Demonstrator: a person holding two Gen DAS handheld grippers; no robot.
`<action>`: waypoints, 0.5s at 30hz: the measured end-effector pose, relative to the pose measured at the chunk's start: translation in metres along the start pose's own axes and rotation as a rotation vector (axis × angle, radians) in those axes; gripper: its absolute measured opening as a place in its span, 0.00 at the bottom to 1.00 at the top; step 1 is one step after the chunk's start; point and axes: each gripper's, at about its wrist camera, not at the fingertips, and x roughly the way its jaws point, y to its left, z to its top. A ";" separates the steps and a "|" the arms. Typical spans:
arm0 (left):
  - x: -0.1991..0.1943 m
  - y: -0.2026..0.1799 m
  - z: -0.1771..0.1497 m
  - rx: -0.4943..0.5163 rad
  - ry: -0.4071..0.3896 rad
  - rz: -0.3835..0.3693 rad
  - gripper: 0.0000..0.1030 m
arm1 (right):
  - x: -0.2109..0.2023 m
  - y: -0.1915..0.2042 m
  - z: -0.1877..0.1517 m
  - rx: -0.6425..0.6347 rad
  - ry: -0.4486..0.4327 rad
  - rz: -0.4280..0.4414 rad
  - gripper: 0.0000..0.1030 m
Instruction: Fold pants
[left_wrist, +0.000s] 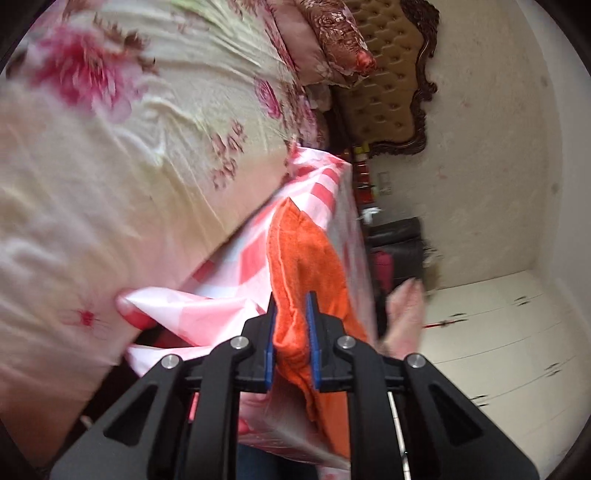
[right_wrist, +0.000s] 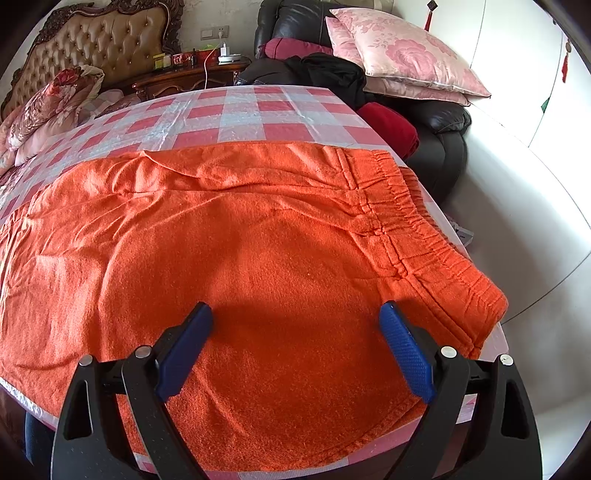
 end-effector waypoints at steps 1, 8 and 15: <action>-0.004 -0.007 0.000 0.032 -0.009 0.046 0.11 | -0.003 0.000 0.002 0.000 0.006 -0.014 0.85; -0.012 -0.074 -0.004 0.250 -0.052 0.341 0.08 | -0.053 0.057 0.005 -0.143 -0.069 0.181 0.83; 0.004 -0.181 -0.025 0.575 -0.095 0.619 0.07 | -0.030 0.120 -0.019 -0.329 0.059 0.261 0.83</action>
